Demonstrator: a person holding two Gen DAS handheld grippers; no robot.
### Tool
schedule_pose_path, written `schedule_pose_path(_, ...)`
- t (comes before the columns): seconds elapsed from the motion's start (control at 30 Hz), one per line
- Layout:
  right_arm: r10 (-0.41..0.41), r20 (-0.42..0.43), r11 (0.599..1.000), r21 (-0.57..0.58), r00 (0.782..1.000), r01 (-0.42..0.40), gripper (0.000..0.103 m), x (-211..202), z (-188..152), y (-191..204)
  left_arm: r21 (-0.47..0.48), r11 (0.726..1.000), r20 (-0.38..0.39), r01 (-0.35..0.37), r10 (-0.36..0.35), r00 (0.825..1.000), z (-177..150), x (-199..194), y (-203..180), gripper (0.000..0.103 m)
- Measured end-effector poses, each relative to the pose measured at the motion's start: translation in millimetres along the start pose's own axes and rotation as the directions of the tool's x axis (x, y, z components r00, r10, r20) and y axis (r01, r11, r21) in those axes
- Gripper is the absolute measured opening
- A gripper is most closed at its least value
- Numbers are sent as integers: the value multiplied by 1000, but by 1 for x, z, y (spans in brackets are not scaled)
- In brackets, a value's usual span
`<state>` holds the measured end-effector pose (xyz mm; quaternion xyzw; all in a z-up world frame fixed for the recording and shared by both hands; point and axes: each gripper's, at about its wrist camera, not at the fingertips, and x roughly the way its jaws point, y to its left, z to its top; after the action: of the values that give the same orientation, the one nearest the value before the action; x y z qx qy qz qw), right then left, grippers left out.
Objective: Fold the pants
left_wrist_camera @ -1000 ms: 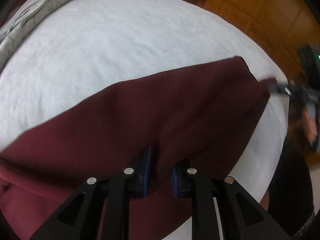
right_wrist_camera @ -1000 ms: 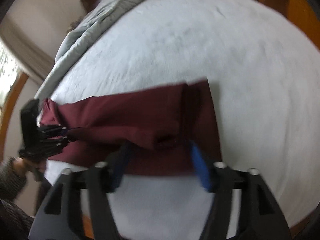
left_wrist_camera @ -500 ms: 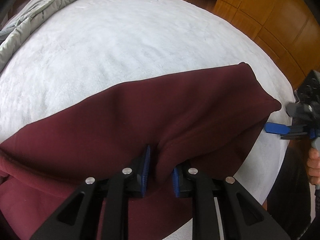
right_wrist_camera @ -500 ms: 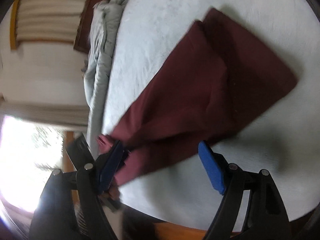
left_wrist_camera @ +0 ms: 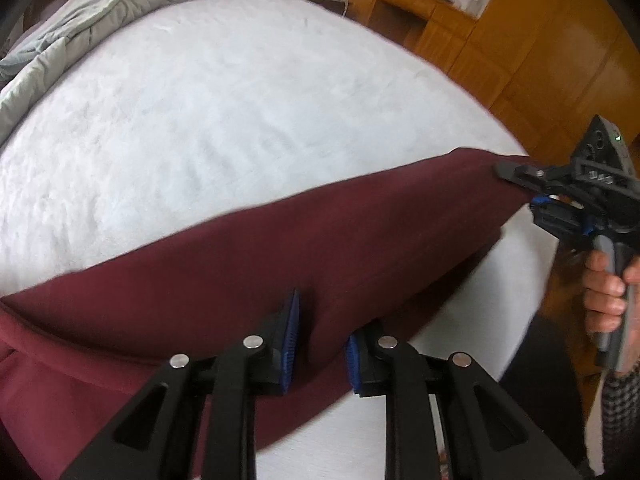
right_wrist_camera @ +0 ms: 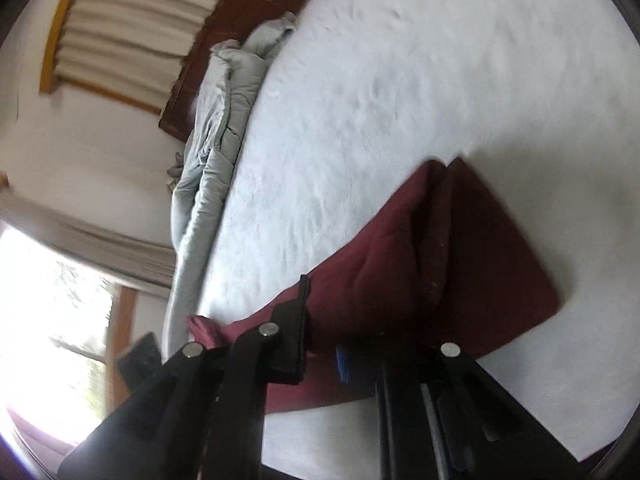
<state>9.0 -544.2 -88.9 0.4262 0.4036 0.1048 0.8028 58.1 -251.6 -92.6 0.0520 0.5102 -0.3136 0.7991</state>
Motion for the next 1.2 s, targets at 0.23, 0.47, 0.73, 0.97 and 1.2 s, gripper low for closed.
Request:
schedule_pose_path(0.23, -189, -139, 979, 56, 972, 198, 11, 40, -20, -64, 8, 998, -71, -67, 67, 995, -34, 51, -13, 22)
schedule_pose_path(0.47, -224, -126, 973, 31, 966, 230, 58, 22, -28, -37, -81, 996, -72, -26, 20, 997, -29, 26, 6, 54)
schedule_pose_path(0.73, -439, -97, 898, -89, 893, 432, 65, -3, -68, 7, -341, 937, -22, -74, 70, 997, -59, -57, 88, 75)
schedule_pose_path(0.97, -231, -249, 940, -305, 941, 150, 64, 74, -96, 99, -605, 784, -46, -139, 139, 989, -65, -88, 187, 75)
schedule_pose_path(1.2, -383, -288, 868, -437, 878, 236, 64, 151, -107, 108, -647, 732, -134, -216, 170, 976, -36, -60, 226, 75)
